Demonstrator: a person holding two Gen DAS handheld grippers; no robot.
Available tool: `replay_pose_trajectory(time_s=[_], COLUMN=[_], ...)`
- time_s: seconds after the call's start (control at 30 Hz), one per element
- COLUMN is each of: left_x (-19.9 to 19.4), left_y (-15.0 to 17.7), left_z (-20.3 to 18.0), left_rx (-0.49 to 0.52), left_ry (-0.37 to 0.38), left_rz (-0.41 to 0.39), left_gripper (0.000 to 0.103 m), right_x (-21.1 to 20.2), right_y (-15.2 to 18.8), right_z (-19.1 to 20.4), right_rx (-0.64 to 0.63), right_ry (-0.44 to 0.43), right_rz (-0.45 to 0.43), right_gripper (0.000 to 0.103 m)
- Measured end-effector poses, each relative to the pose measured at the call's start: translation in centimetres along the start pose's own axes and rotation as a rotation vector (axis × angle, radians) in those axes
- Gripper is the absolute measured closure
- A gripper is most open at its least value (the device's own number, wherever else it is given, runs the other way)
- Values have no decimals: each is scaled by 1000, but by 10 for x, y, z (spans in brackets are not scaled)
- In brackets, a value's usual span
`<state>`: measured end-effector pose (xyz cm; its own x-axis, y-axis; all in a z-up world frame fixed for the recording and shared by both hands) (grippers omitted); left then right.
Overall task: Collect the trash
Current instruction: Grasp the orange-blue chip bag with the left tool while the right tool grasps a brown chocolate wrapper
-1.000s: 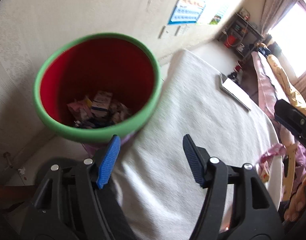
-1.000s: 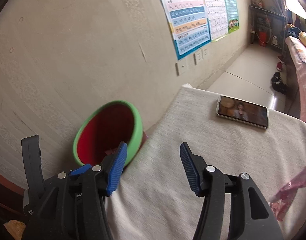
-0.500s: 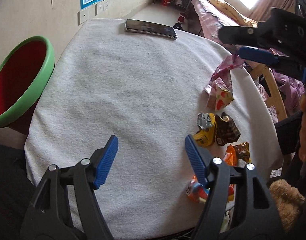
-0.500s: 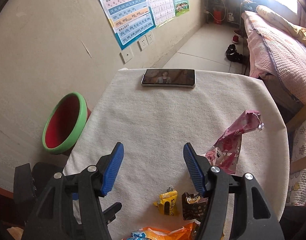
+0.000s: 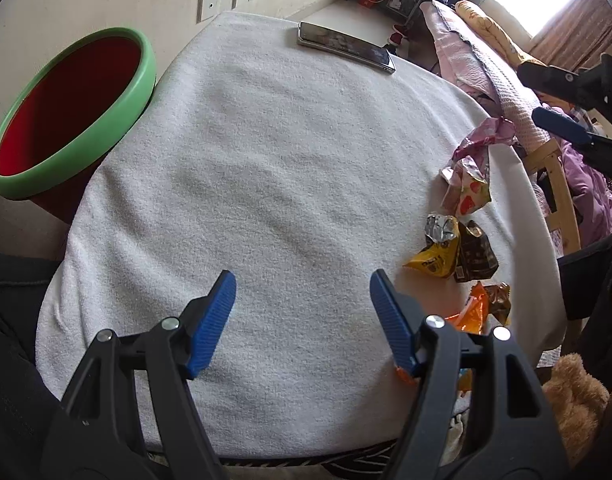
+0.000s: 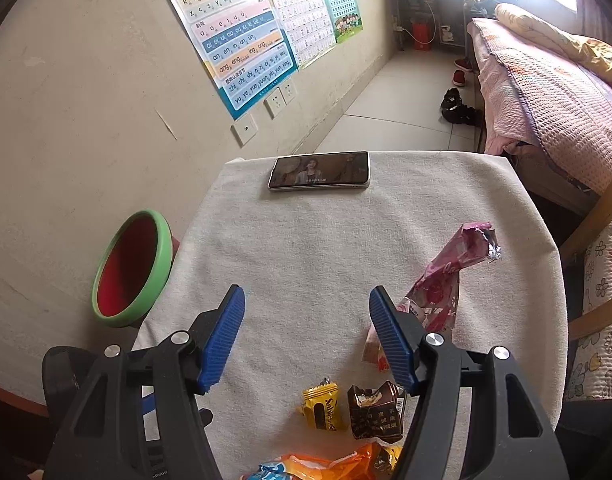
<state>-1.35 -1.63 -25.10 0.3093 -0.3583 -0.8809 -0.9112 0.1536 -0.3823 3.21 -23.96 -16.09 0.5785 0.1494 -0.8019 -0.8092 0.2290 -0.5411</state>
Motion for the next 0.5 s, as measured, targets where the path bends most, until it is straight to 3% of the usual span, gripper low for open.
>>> replay_pose_trajectory(time_s=[0.17, 0.4, 0.5], left_x=[-2, -4, 5], left_y=[-3, 3, 20], left_z=[-7, -65, -93], left_rx=[14, 177, 294], left_ry=[-15, 174, 206], left_rz=[-10, 42, 121], left_gripper=[37, 37, 37], right_x=[-6, -11, -13], right_y=[0, 1, 2], right_z=[-14, -54, -63], right_rx=[35, 157, 183], right_ry=[6, 22, 18], right_rz=[-23, -34, -35], right_gripper=[40, 40, 40])
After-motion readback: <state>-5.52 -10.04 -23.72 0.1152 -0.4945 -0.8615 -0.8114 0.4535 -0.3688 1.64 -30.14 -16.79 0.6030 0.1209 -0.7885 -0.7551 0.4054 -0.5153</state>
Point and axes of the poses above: each gripper's, at about its wrist camera, not at the fingertips, and x roughly the way its jaws point, z to its left, y to its underside, the point moved 3 cm from there along x, roughly the way its jaws point, and after that the axes turned 2 degrees about y, right-handed, at the moved point
